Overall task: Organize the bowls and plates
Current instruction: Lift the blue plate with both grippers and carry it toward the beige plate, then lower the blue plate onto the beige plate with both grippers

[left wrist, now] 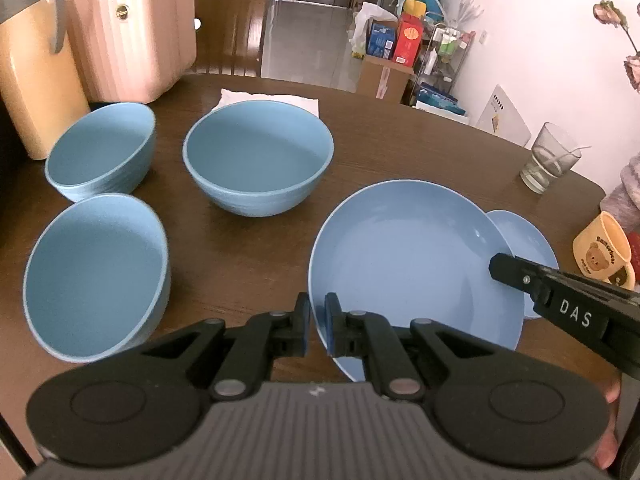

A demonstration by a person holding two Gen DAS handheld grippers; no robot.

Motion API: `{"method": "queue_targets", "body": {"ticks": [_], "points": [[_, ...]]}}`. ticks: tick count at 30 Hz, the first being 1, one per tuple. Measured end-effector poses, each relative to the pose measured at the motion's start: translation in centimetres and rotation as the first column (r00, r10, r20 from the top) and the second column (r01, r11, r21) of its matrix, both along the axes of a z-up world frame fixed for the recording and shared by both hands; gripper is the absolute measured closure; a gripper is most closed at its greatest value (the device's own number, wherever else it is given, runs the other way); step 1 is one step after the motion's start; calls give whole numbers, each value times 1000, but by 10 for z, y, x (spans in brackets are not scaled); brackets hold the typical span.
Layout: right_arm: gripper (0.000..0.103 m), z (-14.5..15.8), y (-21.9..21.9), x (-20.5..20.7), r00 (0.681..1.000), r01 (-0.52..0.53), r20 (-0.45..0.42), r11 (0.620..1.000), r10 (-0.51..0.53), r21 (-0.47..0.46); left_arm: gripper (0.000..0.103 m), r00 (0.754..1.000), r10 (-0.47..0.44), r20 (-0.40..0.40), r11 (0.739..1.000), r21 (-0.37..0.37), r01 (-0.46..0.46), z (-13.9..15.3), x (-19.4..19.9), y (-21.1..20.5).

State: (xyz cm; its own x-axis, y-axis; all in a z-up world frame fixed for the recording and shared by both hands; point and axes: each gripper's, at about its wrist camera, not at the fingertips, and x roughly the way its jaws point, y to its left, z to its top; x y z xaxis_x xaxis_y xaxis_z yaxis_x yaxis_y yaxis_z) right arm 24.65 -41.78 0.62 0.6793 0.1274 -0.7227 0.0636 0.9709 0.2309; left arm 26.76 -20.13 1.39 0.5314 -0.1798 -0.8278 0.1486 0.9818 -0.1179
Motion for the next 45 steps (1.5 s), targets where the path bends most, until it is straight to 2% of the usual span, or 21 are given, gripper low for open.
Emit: {"method": "queue_targets", "body": {"ticks": [18,34,45], "points": [[98,24,36,-66,998,-31,55,999,32,-25,95,998,16,67,1000,-1,-16,28,-71,31],[98,33,65,-112,994,-62,88,997,66,-45,95,996,23,84,1000,-4,-23,33,-112,63],[98,27,98,-129,993,-86,76,994,91,-68,95,997,44,64,999,-2,-44,23,-132,90]]}}
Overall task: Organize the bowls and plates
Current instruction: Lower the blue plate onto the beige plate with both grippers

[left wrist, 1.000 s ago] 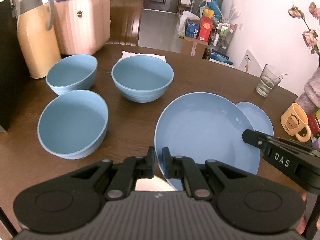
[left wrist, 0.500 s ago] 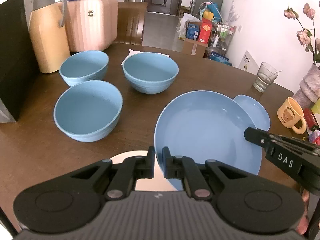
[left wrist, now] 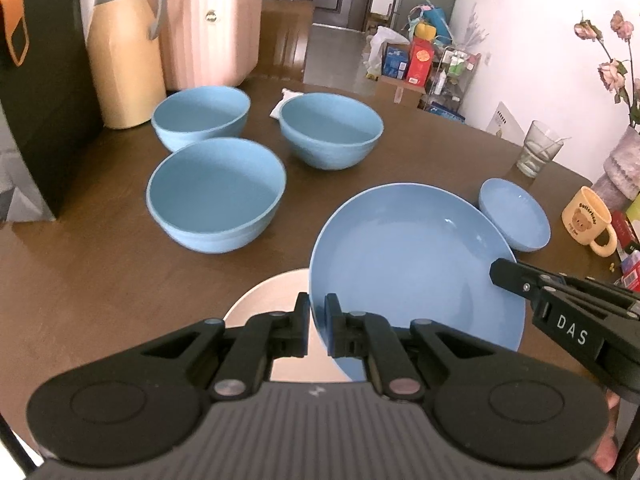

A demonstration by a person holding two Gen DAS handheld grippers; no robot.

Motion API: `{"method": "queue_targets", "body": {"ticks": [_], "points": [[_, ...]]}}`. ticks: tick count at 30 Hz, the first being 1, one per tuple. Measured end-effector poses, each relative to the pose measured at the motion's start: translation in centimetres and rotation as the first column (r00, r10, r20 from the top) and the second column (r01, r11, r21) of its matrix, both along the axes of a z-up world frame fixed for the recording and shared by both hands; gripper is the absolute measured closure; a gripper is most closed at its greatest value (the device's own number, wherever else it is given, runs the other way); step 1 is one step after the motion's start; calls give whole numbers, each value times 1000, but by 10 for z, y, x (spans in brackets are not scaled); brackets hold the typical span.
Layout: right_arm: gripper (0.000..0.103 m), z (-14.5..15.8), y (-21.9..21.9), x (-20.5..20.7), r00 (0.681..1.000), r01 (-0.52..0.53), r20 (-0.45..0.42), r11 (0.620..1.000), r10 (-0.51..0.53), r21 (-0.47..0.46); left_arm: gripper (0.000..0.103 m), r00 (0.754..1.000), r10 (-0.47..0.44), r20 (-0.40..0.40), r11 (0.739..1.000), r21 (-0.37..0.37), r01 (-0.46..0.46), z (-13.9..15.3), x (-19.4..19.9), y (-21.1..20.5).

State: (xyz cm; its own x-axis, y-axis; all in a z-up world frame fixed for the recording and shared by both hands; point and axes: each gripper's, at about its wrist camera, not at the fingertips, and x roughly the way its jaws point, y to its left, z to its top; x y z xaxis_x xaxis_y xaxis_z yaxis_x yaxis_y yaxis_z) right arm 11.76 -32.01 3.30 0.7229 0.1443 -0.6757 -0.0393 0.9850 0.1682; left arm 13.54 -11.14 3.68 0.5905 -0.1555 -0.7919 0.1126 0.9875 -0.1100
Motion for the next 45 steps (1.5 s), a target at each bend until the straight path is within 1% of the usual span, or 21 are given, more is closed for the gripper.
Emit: {"method": "queue_targets", "body": {"ticks": [7,14,19,31,45], "points": [[98,-12,16,-1,999,-22,-26,1000,22,5,95,1000,13,-23,1000,22,-12,-12,-7,15],[98,-33,28,0,997,-38,-63,999,39,19,95,998,29,-53,999,41,-26,-29,-8,26],[98,-49,33,0,994,-51,-91,998,53,21,95,996,33,-82,998,52,-29,-43,-8,31],[98,-75,38,0,989,-61,-133,998,63,20,95,992,35,-124,997,69,-27,-67,-3,35],[98,-90,44,4,985,-78,-157,997,76,-7,95,989,26,-149,996,85,-14,-84,3,38]]}}
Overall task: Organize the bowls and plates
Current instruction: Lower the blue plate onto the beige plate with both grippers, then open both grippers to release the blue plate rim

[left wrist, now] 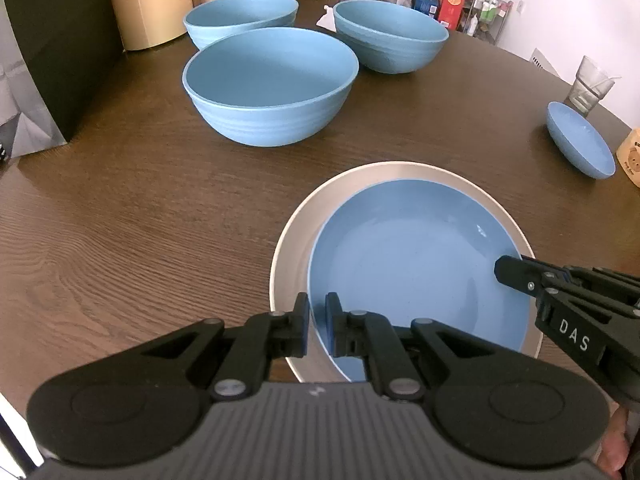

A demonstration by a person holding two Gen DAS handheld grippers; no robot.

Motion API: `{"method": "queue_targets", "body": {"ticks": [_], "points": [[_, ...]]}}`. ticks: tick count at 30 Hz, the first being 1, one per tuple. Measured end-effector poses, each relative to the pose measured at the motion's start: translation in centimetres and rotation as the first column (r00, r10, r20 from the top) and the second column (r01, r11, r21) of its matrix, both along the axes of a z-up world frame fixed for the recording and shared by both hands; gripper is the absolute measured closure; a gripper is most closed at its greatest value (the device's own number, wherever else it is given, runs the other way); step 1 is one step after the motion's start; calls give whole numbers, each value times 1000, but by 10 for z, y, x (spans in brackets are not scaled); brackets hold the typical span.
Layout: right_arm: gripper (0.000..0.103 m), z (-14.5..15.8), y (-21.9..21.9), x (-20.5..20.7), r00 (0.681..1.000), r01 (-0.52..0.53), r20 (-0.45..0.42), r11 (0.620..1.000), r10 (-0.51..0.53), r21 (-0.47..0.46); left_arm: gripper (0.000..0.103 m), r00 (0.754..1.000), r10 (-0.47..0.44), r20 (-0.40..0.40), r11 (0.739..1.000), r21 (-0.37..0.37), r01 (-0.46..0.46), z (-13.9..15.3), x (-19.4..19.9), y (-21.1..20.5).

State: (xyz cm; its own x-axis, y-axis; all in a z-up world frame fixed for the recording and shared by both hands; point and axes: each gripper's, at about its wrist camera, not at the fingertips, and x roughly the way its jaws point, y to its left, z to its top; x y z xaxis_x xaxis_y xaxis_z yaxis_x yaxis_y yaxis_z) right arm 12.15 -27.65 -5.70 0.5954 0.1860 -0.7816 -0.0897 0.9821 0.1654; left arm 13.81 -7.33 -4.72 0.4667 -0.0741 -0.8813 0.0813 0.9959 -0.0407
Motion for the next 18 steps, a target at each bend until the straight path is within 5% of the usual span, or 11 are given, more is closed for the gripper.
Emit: {"method": "queue_targets", "body": {"ticks": [18], "points": [[97,-11,0,8,1000,4,-4,1000,-4,-17,94,1000,-15,4,1000,-14,15,-9,5,-2]]}}
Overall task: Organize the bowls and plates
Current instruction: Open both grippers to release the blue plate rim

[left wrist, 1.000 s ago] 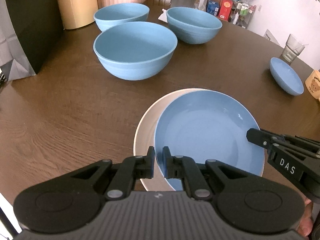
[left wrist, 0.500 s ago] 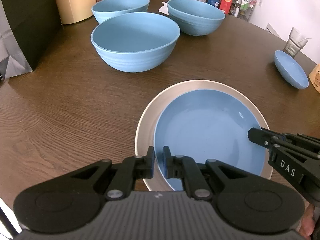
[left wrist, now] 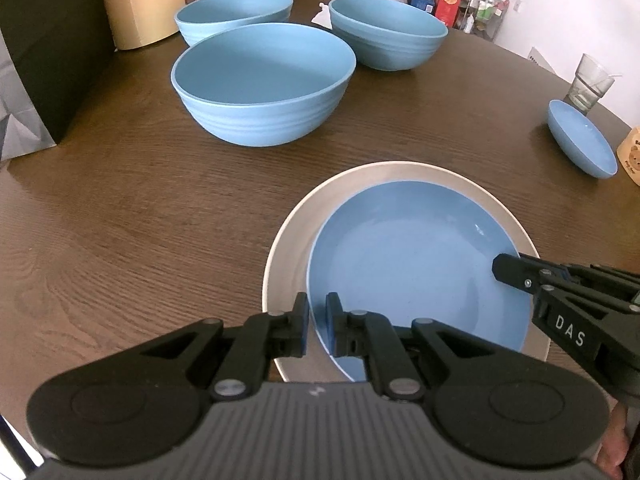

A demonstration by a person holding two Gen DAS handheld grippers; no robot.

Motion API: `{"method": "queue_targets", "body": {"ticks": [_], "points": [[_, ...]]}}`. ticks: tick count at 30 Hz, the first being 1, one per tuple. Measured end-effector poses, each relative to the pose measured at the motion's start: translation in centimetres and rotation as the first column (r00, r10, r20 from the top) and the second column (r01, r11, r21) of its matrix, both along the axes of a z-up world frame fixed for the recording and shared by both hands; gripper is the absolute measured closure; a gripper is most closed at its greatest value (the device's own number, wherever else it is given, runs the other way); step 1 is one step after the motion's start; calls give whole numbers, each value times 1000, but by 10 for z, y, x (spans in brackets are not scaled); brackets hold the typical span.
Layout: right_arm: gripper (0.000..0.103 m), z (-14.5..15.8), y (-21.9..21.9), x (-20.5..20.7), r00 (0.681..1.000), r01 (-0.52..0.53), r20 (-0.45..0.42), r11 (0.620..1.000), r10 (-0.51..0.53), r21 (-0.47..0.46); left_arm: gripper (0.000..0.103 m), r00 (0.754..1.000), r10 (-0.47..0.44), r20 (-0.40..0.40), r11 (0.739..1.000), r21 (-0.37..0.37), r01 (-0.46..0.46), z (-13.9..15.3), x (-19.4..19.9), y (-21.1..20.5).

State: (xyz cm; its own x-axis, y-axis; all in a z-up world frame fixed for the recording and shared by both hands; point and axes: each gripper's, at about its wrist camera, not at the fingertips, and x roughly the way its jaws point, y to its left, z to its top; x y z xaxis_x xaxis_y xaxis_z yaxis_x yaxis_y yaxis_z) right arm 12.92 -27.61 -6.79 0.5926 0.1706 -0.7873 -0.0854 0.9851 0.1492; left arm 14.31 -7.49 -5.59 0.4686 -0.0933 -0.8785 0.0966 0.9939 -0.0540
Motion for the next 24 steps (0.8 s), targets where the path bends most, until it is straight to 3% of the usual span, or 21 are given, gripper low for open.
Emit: {"method": "queue_targets", "body": {"ticks": [4,5,7,10,14,21,24], "points": [[89,2,1,-1,1000,-4,6,1000,4,-12,91,1000,-6,16,1000,-1,6,2,-1,1],[89,3,0,-2,1000,-4,10,1000,4,-12,85,1000,-6,21,1000,0,6,4,-1,1],[77,6,-2,-4,1000,0,19,1000,0,-3,70,1000,2,31,1000,-2,-2,6,-2,3],[68,14,-6,-9,999,4,47,1000,-5,11,66,999,4,49,1000,-29,-2,12,-3,7],[61,25,-11,-16,997,10,79,1000,-12,18,52,997,7,77,999,-39,-4,22,-7,11],[19,43,-18,-23,991,37,131,999,-36,-10,23,987,19,160,998,-63,-9,44,-15,21],[12,47,-22,-23,989,54,139,999,-53,-5,11,981,26,194,997,-73,-12,53,-17,24]]}}
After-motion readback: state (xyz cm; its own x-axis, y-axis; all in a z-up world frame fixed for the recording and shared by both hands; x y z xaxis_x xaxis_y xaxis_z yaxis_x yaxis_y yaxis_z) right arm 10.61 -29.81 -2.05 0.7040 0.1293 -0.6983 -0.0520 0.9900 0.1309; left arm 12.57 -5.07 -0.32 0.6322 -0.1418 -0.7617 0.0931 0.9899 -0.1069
